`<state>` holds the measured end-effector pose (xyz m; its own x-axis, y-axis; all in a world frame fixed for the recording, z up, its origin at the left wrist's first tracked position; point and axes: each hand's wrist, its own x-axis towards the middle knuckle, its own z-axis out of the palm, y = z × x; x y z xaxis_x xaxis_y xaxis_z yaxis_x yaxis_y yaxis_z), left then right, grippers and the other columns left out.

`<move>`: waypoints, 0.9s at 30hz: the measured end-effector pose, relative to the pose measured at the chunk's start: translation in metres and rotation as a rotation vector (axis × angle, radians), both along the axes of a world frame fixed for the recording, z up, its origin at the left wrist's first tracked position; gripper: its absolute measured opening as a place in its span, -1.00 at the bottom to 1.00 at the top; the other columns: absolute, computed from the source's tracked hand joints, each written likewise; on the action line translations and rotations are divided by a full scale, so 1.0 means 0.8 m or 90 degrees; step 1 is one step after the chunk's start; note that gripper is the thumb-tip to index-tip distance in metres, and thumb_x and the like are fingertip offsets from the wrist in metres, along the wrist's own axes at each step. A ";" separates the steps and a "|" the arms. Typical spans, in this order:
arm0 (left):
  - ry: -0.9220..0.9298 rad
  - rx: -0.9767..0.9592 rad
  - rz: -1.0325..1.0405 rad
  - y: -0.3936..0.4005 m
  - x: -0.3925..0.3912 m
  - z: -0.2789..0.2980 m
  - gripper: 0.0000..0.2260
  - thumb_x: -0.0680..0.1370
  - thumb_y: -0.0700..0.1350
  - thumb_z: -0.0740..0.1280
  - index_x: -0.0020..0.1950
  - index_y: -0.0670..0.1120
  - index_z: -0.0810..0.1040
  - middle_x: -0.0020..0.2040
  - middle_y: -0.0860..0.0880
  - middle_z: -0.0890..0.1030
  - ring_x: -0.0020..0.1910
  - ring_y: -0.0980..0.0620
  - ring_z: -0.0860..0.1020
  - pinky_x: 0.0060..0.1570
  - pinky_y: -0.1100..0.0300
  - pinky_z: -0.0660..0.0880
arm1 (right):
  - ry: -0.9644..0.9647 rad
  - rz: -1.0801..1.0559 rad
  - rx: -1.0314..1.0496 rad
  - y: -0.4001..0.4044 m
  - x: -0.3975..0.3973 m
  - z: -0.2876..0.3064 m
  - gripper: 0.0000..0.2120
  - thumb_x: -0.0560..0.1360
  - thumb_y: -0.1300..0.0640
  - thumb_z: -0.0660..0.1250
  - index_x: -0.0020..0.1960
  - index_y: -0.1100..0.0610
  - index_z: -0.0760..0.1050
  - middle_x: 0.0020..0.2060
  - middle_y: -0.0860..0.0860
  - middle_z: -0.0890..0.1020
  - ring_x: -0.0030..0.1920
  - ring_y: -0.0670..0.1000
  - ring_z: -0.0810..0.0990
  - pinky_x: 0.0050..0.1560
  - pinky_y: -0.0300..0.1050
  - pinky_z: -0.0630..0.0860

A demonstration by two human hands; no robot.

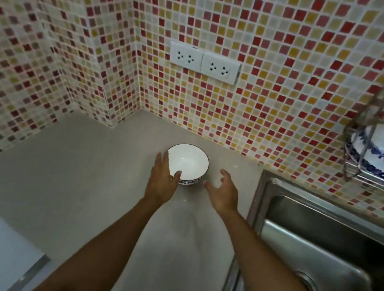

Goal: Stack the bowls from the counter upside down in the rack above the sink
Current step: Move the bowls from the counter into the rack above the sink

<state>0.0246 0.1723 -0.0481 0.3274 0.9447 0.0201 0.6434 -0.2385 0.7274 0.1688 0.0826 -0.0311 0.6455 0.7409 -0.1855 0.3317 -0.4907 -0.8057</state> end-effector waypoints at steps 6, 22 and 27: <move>-0.074 -0.107 0.075 0.048 -0.005 -0.030 -0.37 0.60 -0.04 0.21 0.54 -0.17 -0.05 0.55 -0.19 0.04 0.53 -0.13 0.04 0.45 0.04 0.07 | 0.088 -0.039 -0.068 0.052 -0.008 -0.024 -0.23 0.43 -0.07 0.44 0.50 0.11 0.16 0.36 0.20 0.43 0.35 0.22 0.41 0.34 0.07 0.37; -0.150 -0.213 0.132 0.098 0.033 -0.064 -0.53 0.50 -0.35 0.11 0.43 -0.17 0.25 0.36 -0.19 0.43 0.30 -0.17 0.43 0.25 0.07 0.37 | 0.136 -0.096 -0.071 0.110 -0.019 -0.067 -0.45 0.50 0.22 0.25 0.46 0.14 0.21 0.32 0.17 0.48 0.29 0.22 0.45 0.24 -0.03 0.40; -0.147 -0.217 0.124 0.094 0.030 -0.056 -0.52 0.51 -0.36 0.10 0.44 -0.17 0.23 0.36 -0.19 0.43 0.30 -0.18 0.42 0.23 0.09 0.37 | 0.181 -0.116 -0.053 0.113 -0.027 -0.060 -0.43 0.49 0.25 0.19 0.47 0.13 0.16 0.32 0.18 0.45 0.28 0.25 0.46 0.26 0.11 0.48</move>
<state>0.0487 0.2475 -0.0926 0.1667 0.9534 -0.2516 0.4645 0.1491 0.8729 0.1471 0.1732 -0.0791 0.6800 0.5927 -0.4316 0.0006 -0.5890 -0.8081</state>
